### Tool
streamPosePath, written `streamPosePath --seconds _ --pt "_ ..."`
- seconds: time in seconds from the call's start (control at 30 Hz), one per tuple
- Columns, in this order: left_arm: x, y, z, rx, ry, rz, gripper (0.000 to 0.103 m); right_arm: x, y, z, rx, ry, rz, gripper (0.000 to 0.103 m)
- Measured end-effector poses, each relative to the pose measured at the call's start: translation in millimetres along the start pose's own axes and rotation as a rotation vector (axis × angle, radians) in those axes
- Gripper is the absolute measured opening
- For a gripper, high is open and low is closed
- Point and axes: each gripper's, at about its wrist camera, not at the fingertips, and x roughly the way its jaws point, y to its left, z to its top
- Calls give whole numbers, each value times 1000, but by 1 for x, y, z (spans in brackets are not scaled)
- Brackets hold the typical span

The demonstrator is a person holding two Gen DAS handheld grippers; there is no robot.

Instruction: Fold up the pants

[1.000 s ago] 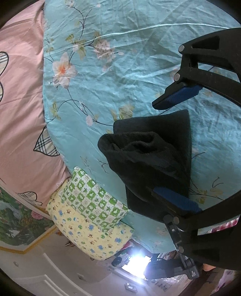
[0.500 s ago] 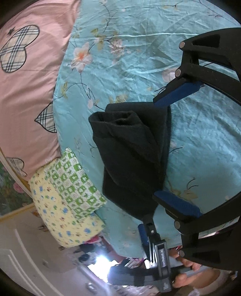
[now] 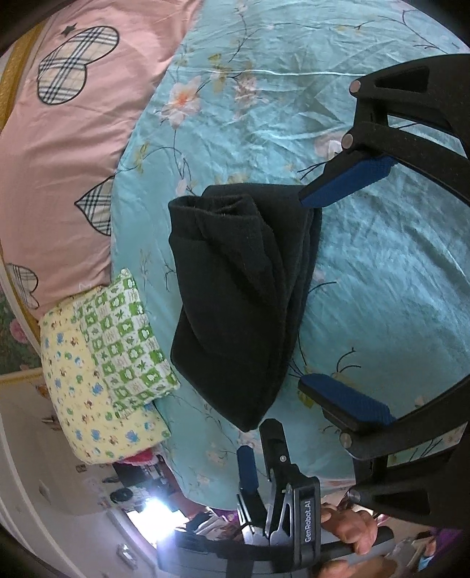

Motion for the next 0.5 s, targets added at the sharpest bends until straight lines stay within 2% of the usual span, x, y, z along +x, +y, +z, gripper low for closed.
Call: streamPosePath --seconds 0.5 --pt "-1 -3 -8 38 1 67 81 9 11 -7 -55 5 -41 94"
